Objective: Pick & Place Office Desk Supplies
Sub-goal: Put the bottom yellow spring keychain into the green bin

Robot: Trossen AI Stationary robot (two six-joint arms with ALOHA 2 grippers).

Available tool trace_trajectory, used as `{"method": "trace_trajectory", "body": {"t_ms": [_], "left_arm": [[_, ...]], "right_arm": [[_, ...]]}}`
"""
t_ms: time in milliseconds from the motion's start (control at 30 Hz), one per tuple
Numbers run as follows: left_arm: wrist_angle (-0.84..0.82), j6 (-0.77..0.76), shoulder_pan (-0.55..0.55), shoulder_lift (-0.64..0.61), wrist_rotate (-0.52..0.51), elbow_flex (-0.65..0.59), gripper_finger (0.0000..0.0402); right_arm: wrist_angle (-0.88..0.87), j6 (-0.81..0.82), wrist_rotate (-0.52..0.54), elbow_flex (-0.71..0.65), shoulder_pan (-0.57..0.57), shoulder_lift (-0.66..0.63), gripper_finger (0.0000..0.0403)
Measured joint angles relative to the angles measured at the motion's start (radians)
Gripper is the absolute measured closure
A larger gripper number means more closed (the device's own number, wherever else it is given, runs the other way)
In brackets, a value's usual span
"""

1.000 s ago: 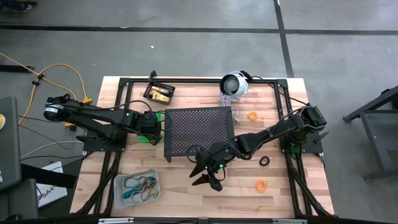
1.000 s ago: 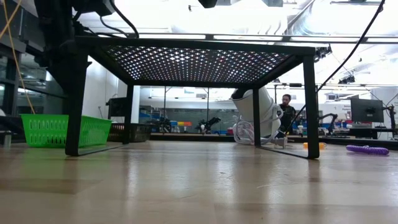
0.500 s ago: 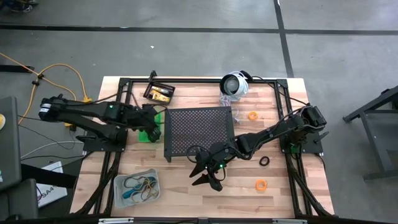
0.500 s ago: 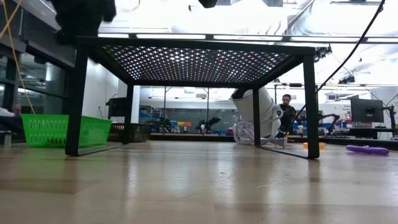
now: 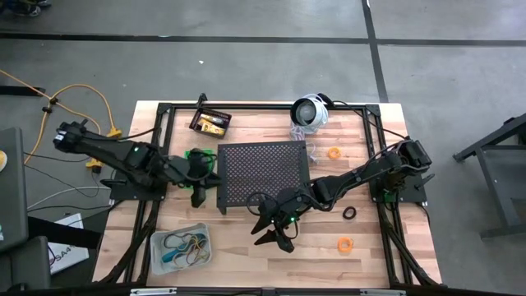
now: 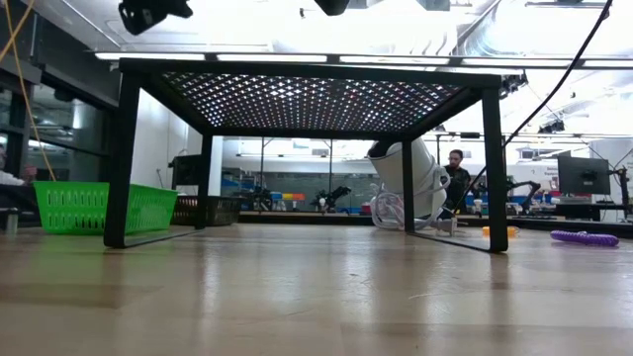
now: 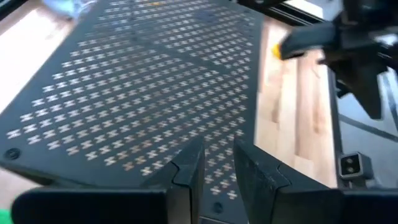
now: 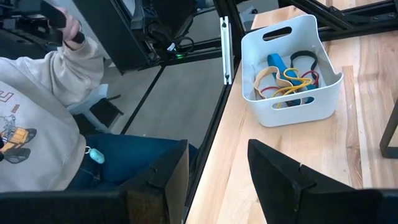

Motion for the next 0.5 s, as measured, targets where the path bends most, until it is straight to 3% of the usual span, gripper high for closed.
{"method": "trace_trajectory", "body": {"t_ms": [300, 500], "left_arm": [[0.024, 0.026, -0.065, 0.000, -0.011, 0.000, 0.0320], [0.080, 0.025, -0.150, 0.014, -0.010, 0.000, 0.0320]], "right_arm": [[-0.026, -0.001, 0.000, 0.000, 0.000, 0.000, 0.0250], [-0.149, 0.015, -0.010, 0.000, 0.000, 0.000, 0.0250]]}}
